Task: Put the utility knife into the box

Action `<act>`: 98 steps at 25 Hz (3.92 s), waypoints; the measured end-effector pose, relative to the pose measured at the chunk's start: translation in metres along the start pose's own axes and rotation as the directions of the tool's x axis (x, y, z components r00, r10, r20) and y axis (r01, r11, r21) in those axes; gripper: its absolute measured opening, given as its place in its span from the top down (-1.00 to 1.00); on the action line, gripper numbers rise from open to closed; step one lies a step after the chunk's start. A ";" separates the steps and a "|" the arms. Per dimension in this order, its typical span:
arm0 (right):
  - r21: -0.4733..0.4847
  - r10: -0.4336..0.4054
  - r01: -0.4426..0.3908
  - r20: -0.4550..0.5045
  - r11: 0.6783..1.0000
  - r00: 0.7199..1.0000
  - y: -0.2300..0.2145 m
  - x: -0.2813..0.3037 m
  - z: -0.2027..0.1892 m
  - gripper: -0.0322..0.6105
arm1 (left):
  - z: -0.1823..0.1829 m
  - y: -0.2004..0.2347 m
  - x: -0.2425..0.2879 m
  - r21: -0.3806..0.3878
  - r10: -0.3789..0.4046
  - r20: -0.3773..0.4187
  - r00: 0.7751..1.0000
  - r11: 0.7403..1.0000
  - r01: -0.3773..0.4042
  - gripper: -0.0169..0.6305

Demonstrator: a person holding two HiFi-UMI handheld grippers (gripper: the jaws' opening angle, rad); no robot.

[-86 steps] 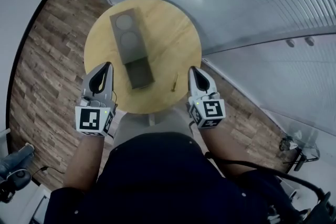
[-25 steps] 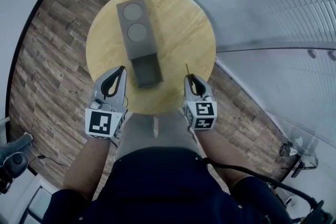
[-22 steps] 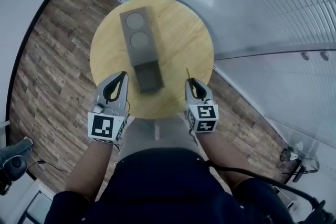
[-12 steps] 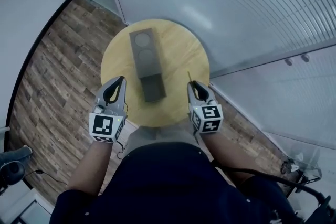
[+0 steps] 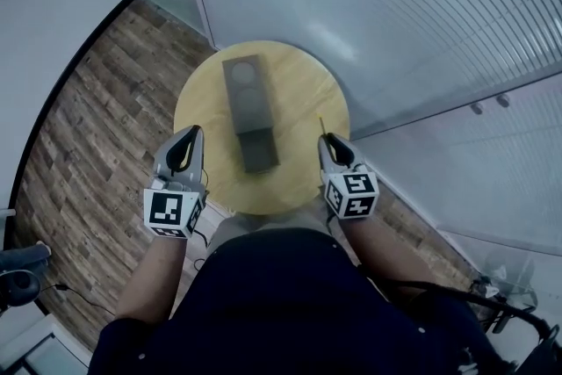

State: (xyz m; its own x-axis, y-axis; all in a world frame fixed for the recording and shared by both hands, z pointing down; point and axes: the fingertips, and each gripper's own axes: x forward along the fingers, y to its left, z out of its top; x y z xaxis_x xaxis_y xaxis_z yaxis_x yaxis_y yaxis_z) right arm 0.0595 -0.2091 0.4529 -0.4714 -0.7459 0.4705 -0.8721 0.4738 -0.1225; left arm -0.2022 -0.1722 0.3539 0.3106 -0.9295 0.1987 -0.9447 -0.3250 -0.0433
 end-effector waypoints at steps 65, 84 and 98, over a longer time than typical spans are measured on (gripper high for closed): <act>-0.044 0.277 -0.295 -0.232 0.955 0.932 0.136 0.121 -0.114 0.68 | -0.153 0.068 -0.031 -0.146 0.157 -0.198 0.967 0.971 -0.188 0.94; -0.089 0.235 -0.267 -0.269 0.960 0.934 0.130 0.137 -0.149 0.67 | -0.204 0.066 -0.017 -0.165 0.103 -0.270 0.957 0.975 -0.151 0.94; -0.078 0.255 -0.284 -0.264 0.956 0.930 0.129 0.124 -0.132 0.52 | -0.176 0.060 -0.017 -0.142 0.107 -0.229 0.967 0.980 -0.142 0.94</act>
State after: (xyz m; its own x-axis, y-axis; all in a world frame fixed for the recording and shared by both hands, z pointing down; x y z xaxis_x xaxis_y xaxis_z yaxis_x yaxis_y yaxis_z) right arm -0.0939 -0.1792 0.6111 -0.6257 -0.4494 0.6376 -0.6893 0.7012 -0.1822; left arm -0.2823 -0.1450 0.5198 0.1751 -0.8942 0.4120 -0.9845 -0.1613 0.0682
